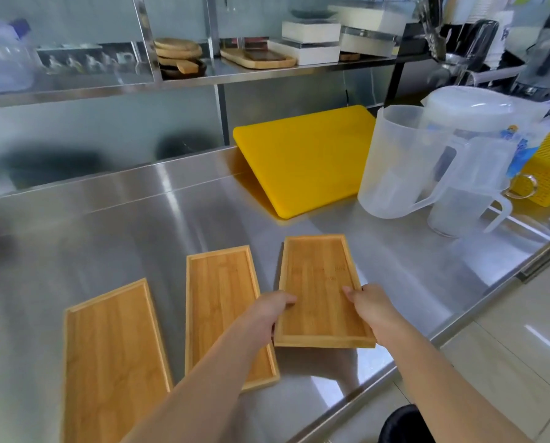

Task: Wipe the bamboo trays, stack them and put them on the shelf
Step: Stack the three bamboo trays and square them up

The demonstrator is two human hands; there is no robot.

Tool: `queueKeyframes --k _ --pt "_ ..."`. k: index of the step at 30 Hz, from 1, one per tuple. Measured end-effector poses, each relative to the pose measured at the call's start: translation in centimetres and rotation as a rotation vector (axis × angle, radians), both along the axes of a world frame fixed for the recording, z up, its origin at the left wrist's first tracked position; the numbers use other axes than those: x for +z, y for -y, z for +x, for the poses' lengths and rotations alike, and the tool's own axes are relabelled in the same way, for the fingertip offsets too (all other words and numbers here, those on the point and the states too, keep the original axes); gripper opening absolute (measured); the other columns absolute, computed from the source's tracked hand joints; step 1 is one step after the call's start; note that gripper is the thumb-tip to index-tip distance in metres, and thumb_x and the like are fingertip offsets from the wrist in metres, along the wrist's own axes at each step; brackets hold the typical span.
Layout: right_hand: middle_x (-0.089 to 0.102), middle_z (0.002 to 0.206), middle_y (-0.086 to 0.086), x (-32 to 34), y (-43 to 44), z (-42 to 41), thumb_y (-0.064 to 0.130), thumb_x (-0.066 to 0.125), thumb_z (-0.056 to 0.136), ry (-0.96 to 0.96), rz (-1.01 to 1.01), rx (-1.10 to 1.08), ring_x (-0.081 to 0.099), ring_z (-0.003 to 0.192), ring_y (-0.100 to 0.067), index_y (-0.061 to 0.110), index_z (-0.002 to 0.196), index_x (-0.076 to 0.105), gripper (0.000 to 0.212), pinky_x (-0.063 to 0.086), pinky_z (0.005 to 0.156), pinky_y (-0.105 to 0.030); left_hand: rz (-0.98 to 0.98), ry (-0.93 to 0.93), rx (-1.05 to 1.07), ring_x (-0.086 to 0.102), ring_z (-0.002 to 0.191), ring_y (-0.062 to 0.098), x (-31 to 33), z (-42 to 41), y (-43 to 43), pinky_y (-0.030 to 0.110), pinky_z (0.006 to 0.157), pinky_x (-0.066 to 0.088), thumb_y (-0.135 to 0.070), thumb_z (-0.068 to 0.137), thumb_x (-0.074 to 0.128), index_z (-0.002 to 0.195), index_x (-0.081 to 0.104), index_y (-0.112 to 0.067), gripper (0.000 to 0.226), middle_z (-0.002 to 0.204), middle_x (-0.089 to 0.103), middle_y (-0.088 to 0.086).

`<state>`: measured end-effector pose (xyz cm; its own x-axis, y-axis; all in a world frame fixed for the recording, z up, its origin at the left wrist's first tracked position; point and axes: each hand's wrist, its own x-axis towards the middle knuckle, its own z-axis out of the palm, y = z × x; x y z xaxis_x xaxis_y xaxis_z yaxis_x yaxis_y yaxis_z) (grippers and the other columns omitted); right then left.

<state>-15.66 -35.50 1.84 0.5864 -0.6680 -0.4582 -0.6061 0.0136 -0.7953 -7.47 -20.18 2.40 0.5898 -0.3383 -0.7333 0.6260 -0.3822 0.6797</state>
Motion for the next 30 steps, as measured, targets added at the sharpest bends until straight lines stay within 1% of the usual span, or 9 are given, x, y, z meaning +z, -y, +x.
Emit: queueKeyframes --k 4,7,10,14,16,18,21,24,30 --pt "0.059 0.087 -0.007 1.2 -0.5 0.4 0.031 0.051 0.091 0.068 0.002 -0.009 0.056 0.073 -0.021 0.003 0.098 0.056 0.029 0.039 0.055 -0.029 -0.06 0.062 0.039 0.06 0.104 0.027 1.0 0.1 -0.3 0.045 0.099 0.044 -0.028 0.09 0.054 0.118 0.057 -0.008 0.034 0.111 0.066 0.009" --pt "0.06 0.082 -0.005 2.4 -1.0 1.1 0.032 0.05 0.091 0.124 -0.063 0.018 0.056 0.07 -0.018 0.006 0.09 0.057 0.027 0.038 0.052 -0.028 -0.111 0.165 0.098 0.06 0.093 0.023 2.1 0.5 -1.1 0.037 0.082 0.048 -0.026 0.093 0.051 0.117 0.056 -0.008 0.031 0.104 0.066 0.007" --pt "0.061 0.082 -0.009 3.4 -2.3 2.4 0.03 0.047 0.092 0.18 -0.15 0.075 0.057 0.07 -0.022 0.004 0.087 0.059 0.03 0.039 0.054 -0.029 -0.127 0.329 0.15 0.059 0.092 0.02 2.5 0.8 -2.7 0.033 0.078 0.047 -0.027 0.096 0.045 0.119 0.054 -0.01 0.03 0.102 0.064 0.003" --pt "0.059 0.079 -0.009 2.9 -4.9 4.0 0.035 0.042 0.093 0.188 -0.339 0.241 0.054 0.068 -0.021 0.004 0.082 0.054 0.035 0.038 0.054 -0.031 -0.013 0.579 0.176 0.057 0.067 0.009 2.0 1.0 -5.8 0.02 0.051 0.04 -0.033 0.096 0.04 0.095 0.057 -0.022 0.02 0.077 0.061 -0.006" --pt "0.054 0.073 -0.001 2.1 -6.4 4.5 0.038 0.037 0.095 0.145 -0.436 0.345 0.051 0.064 -0.013 0.011 0.077 0.049 0.034 0.034 0.05 -0.027 0.119 0.693 0.166 0.05 0.055 0.009 1.4 1.1 -7.7 0.02 0.045 0.034 -0.033 0.096 0.039 0.074 0.052 -0.025 0.027 0.067 0.054 -0.005" --pt "0.053 0.071 0.0 1.3 -7.7 4.9 0.038 0.033 0.096 0.1 -0.502 0.43 0.049 0.062 -0.012 0.016 0.074 0.045 0.033 0.031 0.049 -0.026 0.26 0.785 0.139 0.043 0.052 0.011 0.7 1.2 -9.5 0.024 0.045 0.029 -0.032 0.096 0.038 0.061 0.042 -0.02 0.037 0.068 0.047 -0.001" --pt "0.054 0.075 -0.002 0.0 -9.4 5.5 0.038 0.028 0.096 0.025 -0.594 0.525 0.052 0.067 -0.02 0.014 0.079 0.048 0.035 0.036 0.057 -0.031 0.392 0.845 0.124 0.044 0.06 0.011 -0.4 1.2 -11.5 0.026 0.053 0.033 -0.031 0.097 0.036 0.069 0.046 -0.013 0.035 0.083 0.05 0.003" --pt "0.055 0.08 -0.001 -1.2 -10.7 5.8 0.04 0.025 0.096 -0.009 -0.646 0.578 0.053 0.071 -0.019 0.012 0.091 0.052 0.039 0.04 0.064 -0.031 0.413 0.827 0.134 0.049 0.069 0.015 -1.5 0.7 -12.9 0.028 0.062 0.038 -0.031 0.098 0.035 0.077 0.05 -0.012 0.032 0.092 0.048 0.002" --pt "0.06 0.09 -0.005 -3.3 -11.7 5.6 0.039 0.026 0.096 -0.063 -0.617 0.639 0.056 0.077 -0.02 0.01 0.099 0.053 0.039 0.047 0.071 -0.033 0.496 0.756 0.086 0.053 0.071 0.02 -3.3 0.1 -13.9 0.031 0.064 0.046 -0.03 0.098 0.036 0.089 0.06 -0.004 0.037 0.101 0.045 0.001"
